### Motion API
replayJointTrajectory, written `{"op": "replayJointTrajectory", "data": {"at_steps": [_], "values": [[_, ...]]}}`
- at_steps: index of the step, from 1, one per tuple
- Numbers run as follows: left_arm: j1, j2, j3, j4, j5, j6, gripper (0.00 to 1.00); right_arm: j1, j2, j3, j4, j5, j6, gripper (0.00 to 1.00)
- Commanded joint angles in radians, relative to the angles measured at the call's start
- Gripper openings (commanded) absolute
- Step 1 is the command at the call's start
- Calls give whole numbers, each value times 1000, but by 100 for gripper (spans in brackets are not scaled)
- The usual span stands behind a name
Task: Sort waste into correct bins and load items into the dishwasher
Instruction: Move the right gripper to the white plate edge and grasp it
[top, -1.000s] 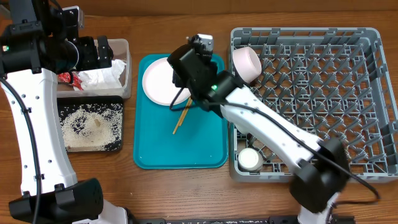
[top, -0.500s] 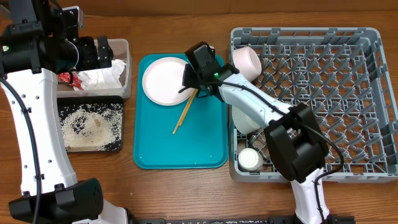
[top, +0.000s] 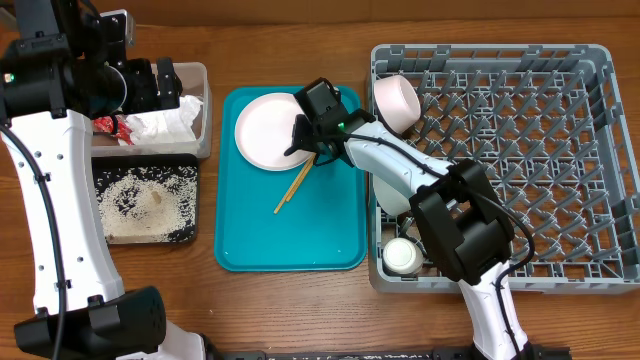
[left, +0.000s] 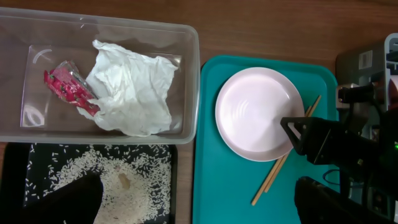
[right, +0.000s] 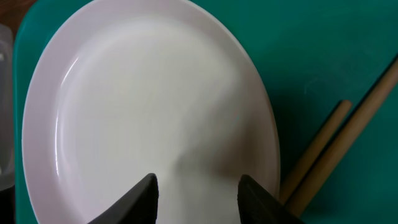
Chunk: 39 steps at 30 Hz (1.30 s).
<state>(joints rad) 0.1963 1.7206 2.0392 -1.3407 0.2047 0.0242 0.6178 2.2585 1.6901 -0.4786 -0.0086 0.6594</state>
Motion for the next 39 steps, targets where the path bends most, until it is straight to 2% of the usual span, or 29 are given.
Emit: {"op": "replayJointTrajectory", "data": {"at_steps": [1,3,7,15,21,31,34,35,36,39], "values": [[-7,5,7,-1,-2,-13,100,1,3,43,3,-9,-47,49],[-7,5,7,-1,-2,-13,100,1,-14,88,-24,-15,-90,56],[-6,5,7,-2,-2,-13,100,-10,-24,126,-62,53,-92,58],[-7,5,7,-2,-2,-13,100,-43,-11,103,-69,185,-92,58],[-7,5,7,-1,-2,-13,100,-48,55,103,-26,127,-119,56],[-7,5,7,-1,-2,-13,100,-48,93,103,-18,114,-114,45],[-7,5,7,-2,-2,-13,100,-47,97,103,-10,90,-113,36],[-7,5,7,-1,-2,-13,100,-46,97,103,-7,84,-109,26],[-7,5,7,-1,-2,-13,100,-44,97,103,-5,80,-109,21],[-7,5,7,-1,-2,-13,100,-31,97,103,-5,82,-107,16]]}}
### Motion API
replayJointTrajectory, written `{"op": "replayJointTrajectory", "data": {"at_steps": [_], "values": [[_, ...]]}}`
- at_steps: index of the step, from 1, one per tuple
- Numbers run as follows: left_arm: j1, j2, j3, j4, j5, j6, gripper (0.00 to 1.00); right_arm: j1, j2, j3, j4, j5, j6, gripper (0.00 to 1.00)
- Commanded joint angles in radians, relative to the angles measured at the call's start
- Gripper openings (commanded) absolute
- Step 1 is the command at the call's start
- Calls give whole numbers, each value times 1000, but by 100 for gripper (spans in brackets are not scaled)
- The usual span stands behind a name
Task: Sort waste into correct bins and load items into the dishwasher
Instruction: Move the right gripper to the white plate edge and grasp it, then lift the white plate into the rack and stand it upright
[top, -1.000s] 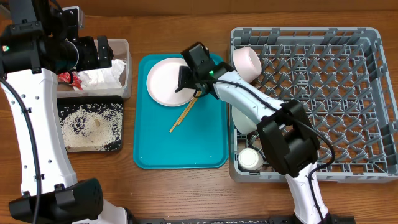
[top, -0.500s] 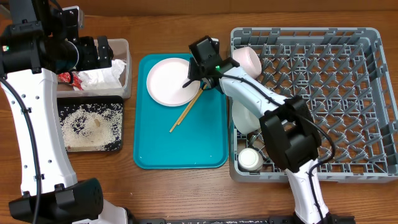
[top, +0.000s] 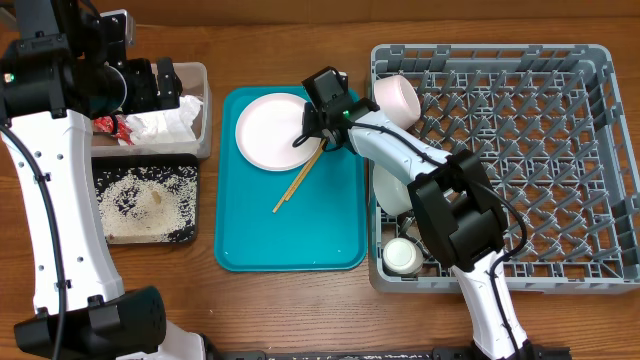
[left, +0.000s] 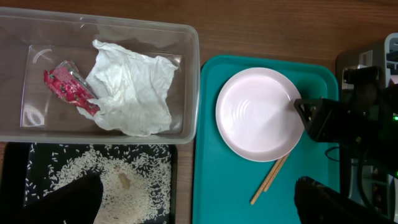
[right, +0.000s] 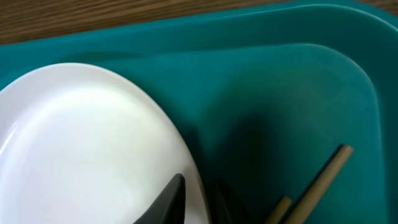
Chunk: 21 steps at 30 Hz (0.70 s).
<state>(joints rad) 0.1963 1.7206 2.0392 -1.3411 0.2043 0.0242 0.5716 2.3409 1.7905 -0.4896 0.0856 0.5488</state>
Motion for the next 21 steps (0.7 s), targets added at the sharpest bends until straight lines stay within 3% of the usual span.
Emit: {"op": "replayJointTrajectory", "data": {"at_steps": [1,6,13,14,15,16,21], "values": [[-7,5,7,-1,-2,-13,100,21,16,3,6,-12,4,15],[-7,5,7,-1,-2,-13,100,35,34,3,-12,-12,5,13],[-7,5,7,-1,-2,-13,100,35,40,3,-39,-13,58,20],[-7,5,7,-1,-2,-13,100,35,40,3,-40,-13,58,19],[-7,5,7,-1,-2,-13,100,35,40,3,-45,-27,57,7],[-7,5,7,-1,-2,-13,100,35,40,3,-46,-45,58,4],[-7,5,7,-1,-2,-13,100,26,38,4,-51,-88,57,4]]}}
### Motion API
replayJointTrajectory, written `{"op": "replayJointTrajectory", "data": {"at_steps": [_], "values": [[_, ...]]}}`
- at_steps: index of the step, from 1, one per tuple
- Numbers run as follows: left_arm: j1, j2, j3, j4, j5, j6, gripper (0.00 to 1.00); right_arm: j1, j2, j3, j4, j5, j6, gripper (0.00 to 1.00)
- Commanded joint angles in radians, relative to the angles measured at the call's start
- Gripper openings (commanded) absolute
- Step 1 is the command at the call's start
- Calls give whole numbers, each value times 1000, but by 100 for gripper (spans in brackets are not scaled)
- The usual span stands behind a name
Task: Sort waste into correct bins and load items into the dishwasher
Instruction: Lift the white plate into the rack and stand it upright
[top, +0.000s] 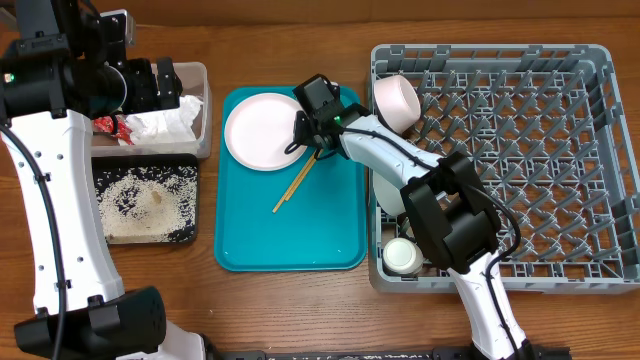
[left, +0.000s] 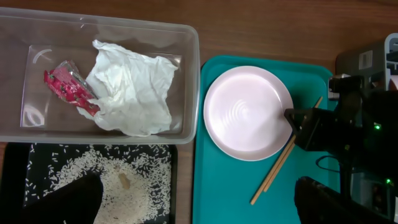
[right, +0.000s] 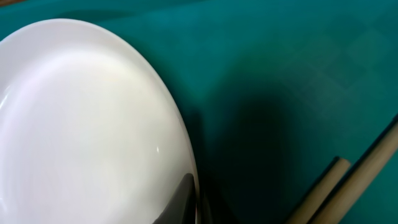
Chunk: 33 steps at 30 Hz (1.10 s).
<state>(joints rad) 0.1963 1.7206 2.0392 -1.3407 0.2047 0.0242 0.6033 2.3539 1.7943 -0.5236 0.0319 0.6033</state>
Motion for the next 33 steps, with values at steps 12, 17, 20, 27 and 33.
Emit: {"op": "replayJointTrajectory", "data": {"at_steps": [12,17,20,27,33], "values": [[-7,5,7,-1,-2,-13,100,-37,-97,8,-101,-23,-10,4],[-7,5,7,-1,-2,-13,100,-44,-242,8,-156,70,-76,4],[-7,5,7,-1,-2,-13,100,-43,-348,8,-214,187,-89,4],[-7,5,7,-1,-2,-13,100,-44,-501,8,-333,414,-88,4],[-7,5,7,-2,-2,-13,100,-44,-571,8,-423,588,-88,4]]}}
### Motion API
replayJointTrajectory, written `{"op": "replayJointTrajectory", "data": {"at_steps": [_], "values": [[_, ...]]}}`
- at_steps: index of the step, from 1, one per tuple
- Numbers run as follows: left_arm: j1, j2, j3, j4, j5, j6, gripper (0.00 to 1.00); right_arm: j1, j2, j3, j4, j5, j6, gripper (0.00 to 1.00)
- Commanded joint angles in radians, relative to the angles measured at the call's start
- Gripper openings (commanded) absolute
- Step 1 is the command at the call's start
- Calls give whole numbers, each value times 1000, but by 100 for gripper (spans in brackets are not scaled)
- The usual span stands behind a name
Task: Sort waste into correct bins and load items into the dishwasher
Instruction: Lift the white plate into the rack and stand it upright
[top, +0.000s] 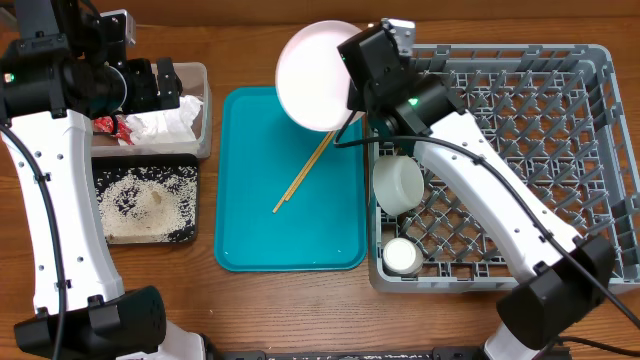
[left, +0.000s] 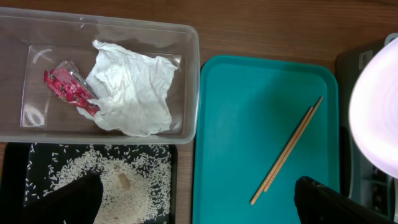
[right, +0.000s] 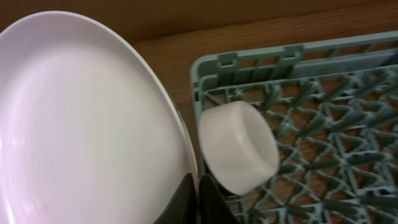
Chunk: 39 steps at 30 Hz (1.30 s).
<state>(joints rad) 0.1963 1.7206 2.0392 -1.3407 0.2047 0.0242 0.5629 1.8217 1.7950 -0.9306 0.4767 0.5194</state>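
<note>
My right gripper (top: 352, 98) is shut on the rim of a white plate (top: 315, 60), holding it tilted in the air over the teal tray's (top: 250, 230) back right corner, beside the grey dish rack (top: 560, 150). In the right wrist view the plate (right: 93, 118) fills the left, pinched between the fingers (right: 186, 193). A pair of wooden chopsticks (top: 305, 172) lies on the tray. My left gripper (left: 196, 186) hangs open high above the clear waste bin (left: 186, 37), nothing between its fingers.
The clear bin holds a crumpled napkin (left: 130, 93) and a red wrapper (left: 68, 90). A black tray of rice (top: 145, 200) sits in front of it. The rack holds a pinkish cup (right: 239, 146), a white cup (top: 397, 185) and a small cup (top: 402, 256).
The plate lay on the tray with my right gripper on its right rim; now it is lifted off, held tilted near the rack's left edge. The left arm has not moved.
My right gripper first stood open over the plate's right edge on the tray. Then its jaws were narrowed at the rim. Then the plate sat further left on the tray, pinched. Now it hangs in the air by the rack, chopsticks left behind.
</note>
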Motion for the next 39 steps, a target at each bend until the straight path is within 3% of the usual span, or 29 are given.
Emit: {"op": "replayJointTrajectory", "data": {"at_steps": [1,16,25,28,39], "values": [[-7,5,7,-1,-2,-13,100,-3,-44,7,-27,163,-3,4],[-7,5,7,-1,-2,-13,100,-106,-61,7,-150,488,6,4],[-7,5,7,-1,-2,-13,100,-213,-29,4,-100,815,-80,4],[-7,5,7,-1,-2,-13,100,-239,2,3,-58,820,-181,4],[-7,5,7,-1,-2,-13,100,-243,103,-29,-59,740,-187,4]]}}
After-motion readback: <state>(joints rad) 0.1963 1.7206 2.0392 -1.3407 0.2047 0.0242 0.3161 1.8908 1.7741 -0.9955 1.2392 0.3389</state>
